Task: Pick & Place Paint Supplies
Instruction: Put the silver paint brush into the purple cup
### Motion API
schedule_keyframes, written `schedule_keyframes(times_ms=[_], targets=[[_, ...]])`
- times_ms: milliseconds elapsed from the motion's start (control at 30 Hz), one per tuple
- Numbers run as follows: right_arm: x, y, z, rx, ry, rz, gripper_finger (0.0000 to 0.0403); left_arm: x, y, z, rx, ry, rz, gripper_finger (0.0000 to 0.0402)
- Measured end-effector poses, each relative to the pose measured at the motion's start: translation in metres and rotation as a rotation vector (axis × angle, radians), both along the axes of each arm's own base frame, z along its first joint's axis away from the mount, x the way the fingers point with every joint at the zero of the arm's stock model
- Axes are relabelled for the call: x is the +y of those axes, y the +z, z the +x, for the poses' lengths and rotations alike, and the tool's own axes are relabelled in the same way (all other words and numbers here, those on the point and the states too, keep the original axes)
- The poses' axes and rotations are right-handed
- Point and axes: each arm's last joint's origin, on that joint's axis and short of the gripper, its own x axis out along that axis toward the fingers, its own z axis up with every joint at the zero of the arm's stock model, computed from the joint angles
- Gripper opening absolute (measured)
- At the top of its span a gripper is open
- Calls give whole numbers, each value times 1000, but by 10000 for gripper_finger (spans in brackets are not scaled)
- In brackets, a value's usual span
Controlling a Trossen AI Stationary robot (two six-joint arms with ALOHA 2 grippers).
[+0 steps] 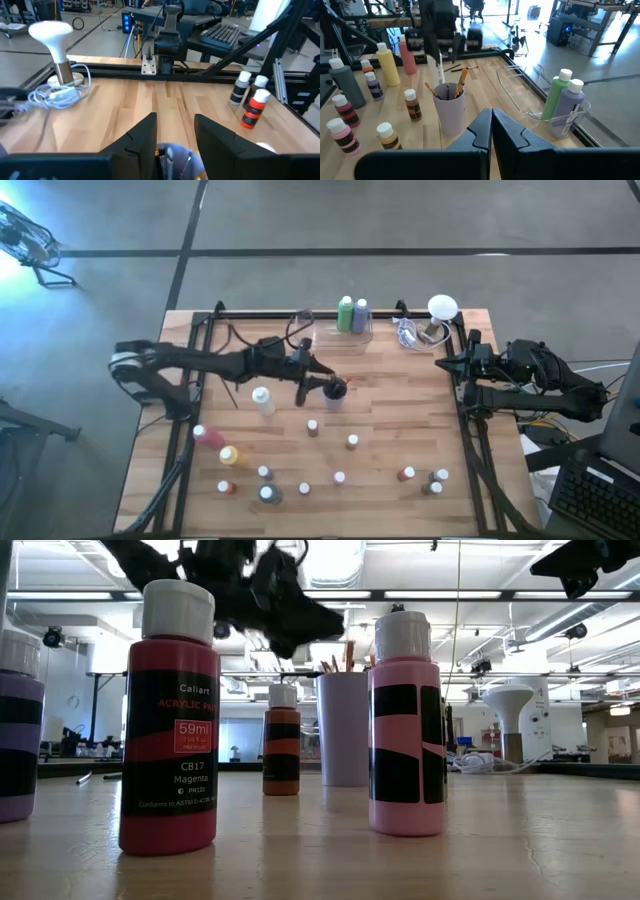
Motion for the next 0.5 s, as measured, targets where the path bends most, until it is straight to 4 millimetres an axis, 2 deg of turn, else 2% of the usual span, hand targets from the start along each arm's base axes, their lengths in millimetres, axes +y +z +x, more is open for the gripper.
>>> schedule_keyframes(times_ms=[267, 400, 500], targets=[[0, 0, 0, 1, 0, 0, 8, -5, 61, -35, 66, 48, 66, 138], [0, 0, 0, 0, 0, 0, 8, -5, 85, -58, 91, 182, 108, 138], [0, 0, 0, 0, 0, 1, 8, -3, 99, -76, 131, 378, 111, 138]])
